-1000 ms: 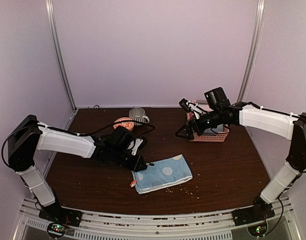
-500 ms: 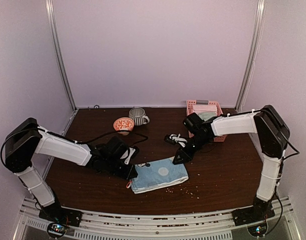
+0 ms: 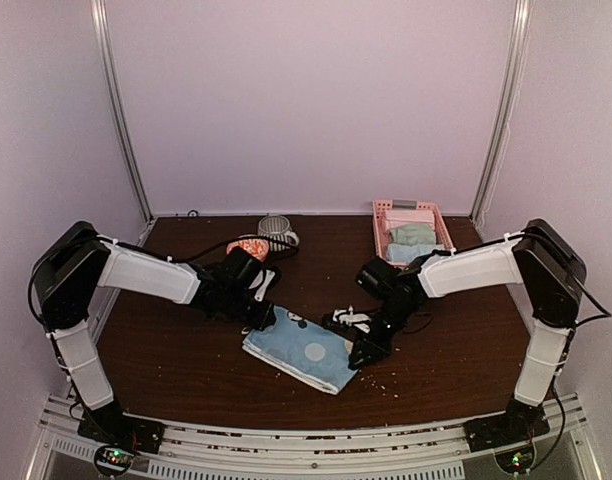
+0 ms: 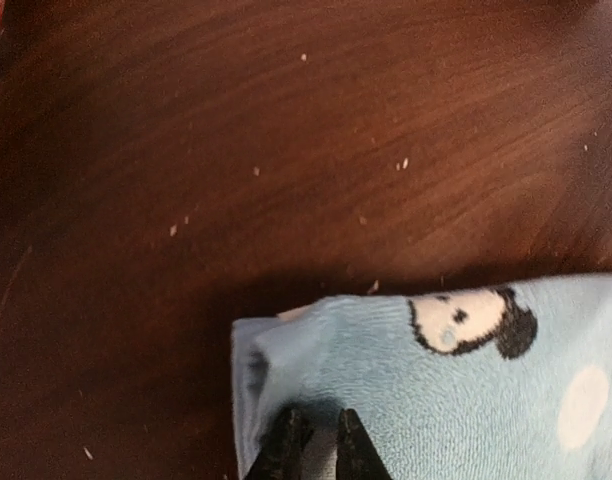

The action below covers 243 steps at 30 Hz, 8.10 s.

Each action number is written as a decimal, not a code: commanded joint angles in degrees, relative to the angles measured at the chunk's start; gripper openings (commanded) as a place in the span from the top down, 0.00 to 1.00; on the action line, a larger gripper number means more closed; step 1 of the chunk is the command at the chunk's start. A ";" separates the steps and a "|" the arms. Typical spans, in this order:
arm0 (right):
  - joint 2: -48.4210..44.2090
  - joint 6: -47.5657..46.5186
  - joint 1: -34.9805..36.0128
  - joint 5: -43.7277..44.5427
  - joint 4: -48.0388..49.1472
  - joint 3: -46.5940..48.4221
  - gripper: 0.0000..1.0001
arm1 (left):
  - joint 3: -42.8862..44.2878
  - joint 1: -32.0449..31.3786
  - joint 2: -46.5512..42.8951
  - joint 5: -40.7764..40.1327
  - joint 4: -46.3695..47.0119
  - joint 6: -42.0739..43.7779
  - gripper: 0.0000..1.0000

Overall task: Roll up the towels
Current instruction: Rotate the towel at the center of the board, then roll the towel at the center of the board.

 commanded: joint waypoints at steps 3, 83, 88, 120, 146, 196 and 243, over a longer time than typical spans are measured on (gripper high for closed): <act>0.89 -8.66 8.99 -14.51 -14.70 3.55 0.71 | 10.37 0.52 2.02 0.88 -2.95 5.97 0.85; -9.11 -6.17 -15.56 -8.32 -7.12 -0.30 0.65 | -6.93 -27.03 -11.43 -3.09 3.52 14.55 0.77; -8.80 -6.35 -15.56 -8.40 -7.44 -0.12 0.65 | -0.17 -32.21 -4.28 -9.08 -4.19 18.97 0.67; -8.46 -6.11 -15.56 -8.60 -7.22 -0.55 0.64 | 1.41 -35.97 2.56 -17.06 -6.46 24.16 0.67; -30.69 -14.16 11.09 15.48 4.86 -18.96 0.62 | -4.92 -21.01 1.00 29.58 11.77 8.28 1.00; -2.48 -11.62 12.82 -3.14 -7.10 -0.47 0.99 | -12.90 -12.09 -8.68 36.43 13.53 -0.53 0.66; 19.03 -11.89 3.52 -13.67 -27.72 18.73 1.00 | 6.47 -35.47 3.26 -16.34 -11.51 34.03 0.63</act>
